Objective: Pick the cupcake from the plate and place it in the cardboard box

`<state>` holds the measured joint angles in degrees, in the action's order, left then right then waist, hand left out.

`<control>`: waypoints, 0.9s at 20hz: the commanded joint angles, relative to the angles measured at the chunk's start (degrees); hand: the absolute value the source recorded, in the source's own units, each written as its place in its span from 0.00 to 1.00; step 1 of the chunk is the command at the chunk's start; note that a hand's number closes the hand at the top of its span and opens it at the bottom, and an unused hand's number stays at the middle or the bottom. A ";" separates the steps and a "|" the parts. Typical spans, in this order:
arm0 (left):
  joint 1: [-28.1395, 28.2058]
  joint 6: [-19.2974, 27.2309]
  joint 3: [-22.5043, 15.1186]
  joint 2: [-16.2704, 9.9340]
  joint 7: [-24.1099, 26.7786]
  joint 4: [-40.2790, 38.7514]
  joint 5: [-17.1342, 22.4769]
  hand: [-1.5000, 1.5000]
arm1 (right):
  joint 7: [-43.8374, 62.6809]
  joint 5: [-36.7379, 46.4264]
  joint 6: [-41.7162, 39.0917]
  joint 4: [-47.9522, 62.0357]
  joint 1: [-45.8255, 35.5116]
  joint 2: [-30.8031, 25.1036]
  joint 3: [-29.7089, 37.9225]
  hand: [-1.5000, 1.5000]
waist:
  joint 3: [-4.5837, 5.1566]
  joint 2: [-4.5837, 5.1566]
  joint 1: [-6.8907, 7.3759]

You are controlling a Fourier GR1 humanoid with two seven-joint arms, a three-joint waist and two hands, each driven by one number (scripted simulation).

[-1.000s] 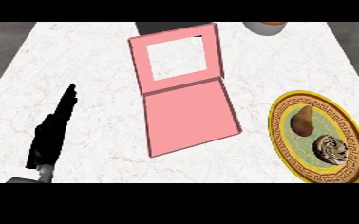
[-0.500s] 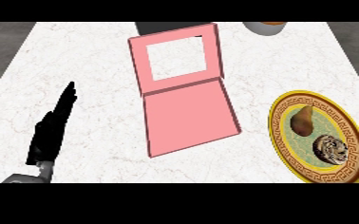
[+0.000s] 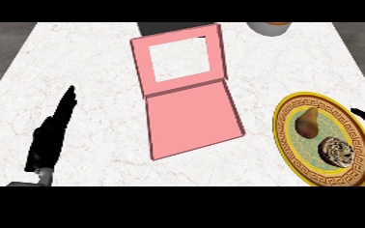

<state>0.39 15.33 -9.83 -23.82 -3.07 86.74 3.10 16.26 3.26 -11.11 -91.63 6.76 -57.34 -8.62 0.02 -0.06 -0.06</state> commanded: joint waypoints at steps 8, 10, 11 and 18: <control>1.13 -2.26 2.12 3.83 -0.39 0.32 -4.79 0.50 | 2.73 10.40 -4.07 -1.01 1.89 9.16 2.53 0.00 | -0.02 0.00 -0.07; -2.68 -4.15 4.90 3.78 0.15 -2.79 -4.20 0.50 | 1.68 9.81 -6.83 0.43 0.39 9.27 6.12 0.00 | -0.01 0.03 -0.12; -2.08 -4.43 5.08 3.69 -0.32 -1.77 -4.27 0.50 | -1.26 9.88 -8.13 4.50 -0.94 8.70 7.73 0.00 | -0.02 0.04 -0.01; 0.74 -3.23 3.34 6.97 -7.34 6.81 -8.19 0.50 | 0.24 16.06 -8.17 2.45 -0.26 15.64 7.89 0.00 | -0.04 -0.01 0.08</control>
<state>0.73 10.69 -5.06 -18.76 -5.21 88.51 -2.42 16.70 17.00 -18.72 -89.80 6.96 -44.50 -1.64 0.01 -0.05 -0.05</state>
